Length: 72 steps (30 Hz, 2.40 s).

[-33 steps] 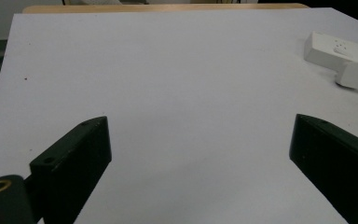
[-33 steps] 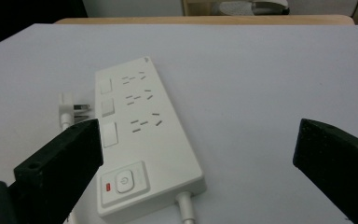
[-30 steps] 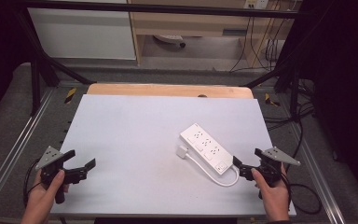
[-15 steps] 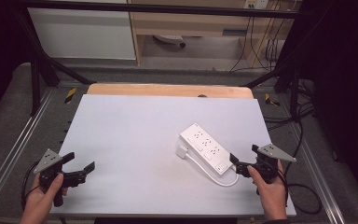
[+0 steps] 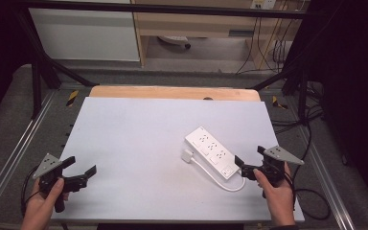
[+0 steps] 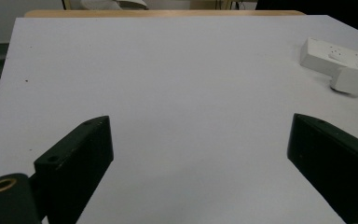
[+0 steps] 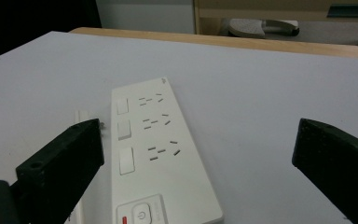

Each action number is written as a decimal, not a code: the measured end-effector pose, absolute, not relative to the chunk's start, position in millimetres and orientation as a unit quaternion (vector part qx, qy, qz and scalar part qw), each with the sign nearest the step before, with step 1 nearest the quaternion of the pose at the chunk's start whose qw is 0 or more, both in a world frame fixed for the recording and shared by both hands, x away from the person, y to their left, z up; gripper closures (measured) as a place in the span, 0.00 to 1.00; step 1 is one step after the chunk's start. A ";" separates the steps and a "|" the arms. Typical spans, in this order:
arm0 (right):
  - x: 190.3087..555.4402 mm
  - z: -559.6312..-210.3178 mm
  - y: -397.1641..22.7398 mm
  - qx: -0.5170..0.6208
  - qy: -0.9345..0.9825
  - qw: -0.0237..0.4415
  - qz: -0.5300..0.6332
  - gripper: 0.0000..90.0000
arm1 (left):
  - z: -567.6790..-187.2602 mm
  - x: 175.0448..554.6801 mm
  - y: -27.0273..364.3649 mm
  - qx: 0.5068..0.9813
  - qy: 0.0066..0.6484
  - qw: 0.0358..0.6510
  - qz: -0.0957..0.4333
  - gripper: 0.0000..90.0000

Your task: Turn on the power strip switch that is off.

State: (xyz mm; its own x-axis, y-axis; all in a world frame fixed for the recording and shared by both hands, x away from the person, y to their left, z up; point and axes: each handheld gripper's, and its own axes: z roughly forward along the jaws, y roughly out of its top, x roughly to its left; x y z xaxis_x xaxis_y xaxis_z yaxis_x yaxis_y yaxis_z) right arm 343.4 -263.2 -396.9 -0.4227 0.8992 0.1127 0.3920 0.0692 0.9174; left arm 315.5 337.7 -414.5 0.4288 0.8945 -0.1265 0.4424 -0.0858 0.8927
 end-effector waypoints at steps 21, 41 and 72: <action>351.6 -382.6 -257.5 0.466 0.678 0.268 0.501 0.03 | -414.7 315.3 335.6 0.699 0.475 0.480 0.234 0.06; 375.0 -362.0 -237.3 0.447 0.686 0.260 0.512 0.03 | -415.0 315.4 335.5 0.703 0.472 0.477 0.234 0.06; 389.4 -351.6 -221.3 0.436 0.683 0.259 0.526 0.03 | -415.6 316.0 334.3 0.707 0.470 0.476 0.231 0.06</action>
